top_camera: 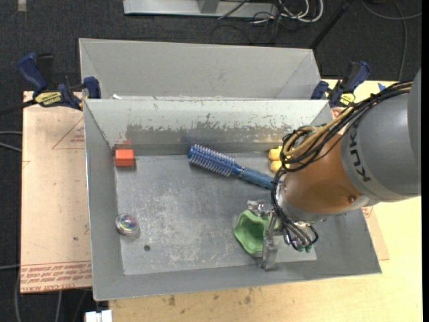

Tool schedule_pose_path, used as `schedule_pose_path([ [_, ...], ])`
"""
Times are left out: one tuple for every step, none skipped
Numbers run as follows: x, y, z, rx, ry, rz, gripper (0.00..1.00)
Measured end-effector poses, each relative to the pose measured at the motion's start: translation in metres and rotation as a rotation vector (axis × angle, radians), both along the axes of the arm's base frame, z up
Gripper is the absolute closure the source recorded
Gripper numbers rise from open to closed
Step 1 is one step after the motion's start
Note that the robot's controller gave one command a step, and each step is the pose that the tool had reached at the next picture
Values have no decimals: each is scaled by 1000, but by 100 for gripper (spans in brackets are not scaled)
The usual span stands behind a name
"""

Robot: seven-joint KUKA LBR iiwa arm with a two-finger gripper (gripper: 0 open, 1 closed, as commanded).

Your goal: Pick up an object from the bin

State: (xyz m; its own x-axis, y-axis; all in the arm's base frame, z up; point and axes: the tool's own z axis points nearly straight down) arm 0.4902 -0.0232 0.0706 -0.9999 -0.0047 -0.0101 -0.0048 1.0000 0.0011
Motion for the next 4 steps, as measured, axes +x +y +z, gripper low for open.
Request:
schedule_pose_path([
  [1,1,2,1,-1,1,100],
  [2,1,36,0,6,2,100],
  [4,2,86,0,4,3,100],
  [5,2,128,0,4,4,100],
])
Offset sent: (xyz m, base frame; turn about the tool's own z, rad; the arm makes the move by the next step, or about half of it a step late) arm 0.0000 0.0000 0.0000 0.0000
